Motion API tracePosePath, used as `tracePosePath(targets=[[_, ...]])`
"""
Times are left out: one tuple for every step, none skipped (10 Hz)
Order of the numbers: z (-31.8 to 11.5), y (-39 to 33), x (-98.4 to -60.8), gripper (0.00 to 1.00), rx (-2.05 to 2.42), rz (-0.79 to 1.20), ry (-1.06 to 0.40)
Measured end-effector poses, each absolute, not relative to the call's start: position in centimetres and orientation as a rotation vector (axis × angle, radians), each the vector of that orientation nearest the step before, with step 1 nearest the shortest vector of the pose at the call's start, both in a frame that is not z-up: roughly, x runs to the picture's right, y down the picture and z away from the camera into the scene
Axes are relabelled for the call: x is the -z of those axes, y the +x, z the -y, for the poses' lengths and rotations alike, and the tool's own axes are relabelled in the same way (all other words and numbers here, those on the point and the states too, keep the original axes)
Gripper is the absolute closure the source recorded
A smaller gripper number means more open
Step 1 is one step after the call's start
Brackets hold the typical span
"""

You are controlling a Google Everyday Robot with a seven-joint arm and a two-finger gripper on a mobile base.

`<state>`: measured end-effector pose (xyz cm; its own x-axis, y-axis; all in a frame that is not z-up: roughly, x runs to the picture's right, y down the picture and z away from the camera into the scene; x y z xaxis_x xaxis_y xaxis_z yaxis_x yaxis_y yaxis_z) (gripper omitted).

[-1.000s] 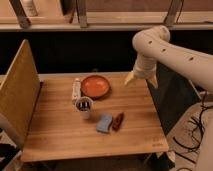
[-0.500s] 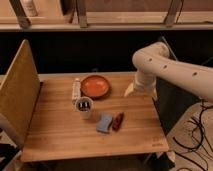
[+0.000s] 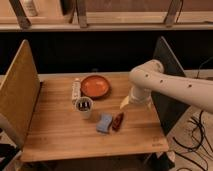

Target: Drag the pepper across the table

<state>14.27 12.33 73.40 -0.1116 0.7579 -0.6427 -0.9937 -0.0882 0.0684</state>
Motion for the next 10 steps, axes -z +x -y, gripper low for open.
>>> tracePosePath(targets=[[-13.4, 13.3, -73.6, 0.2, -1.559, -0.591, -0.553], [-14.8, 12.4, -73.7, 0.2, -1.491, -0.604, -0.581], [-14.8, 12.4, -73.7, 0.2, -1.484, -0.605, -0.579], [-14.8, 12.7, -73.7, 0.2, -1.487, -0.608, -0.578], [-14.8, 12.6, -73.7, 0.2, -1.485, -0.607, -0.578], [-14.7, 12.4, -73.7, 0.2, -1.486, -0.603, -0.579], [-14.8, 11.9, -73.7, 0.2, -1.489, -0.589, -0.589], [-15.2, 10.9, -73.8, 0.2, -1.478, -0.574, -0.608], [-15.8, 9.1, -74.1, 0.2, -1.459, -0.549, -0.633], [-16.5, 8.2, -74.4, 0.2, -1.443, -0.546, -0.651]])
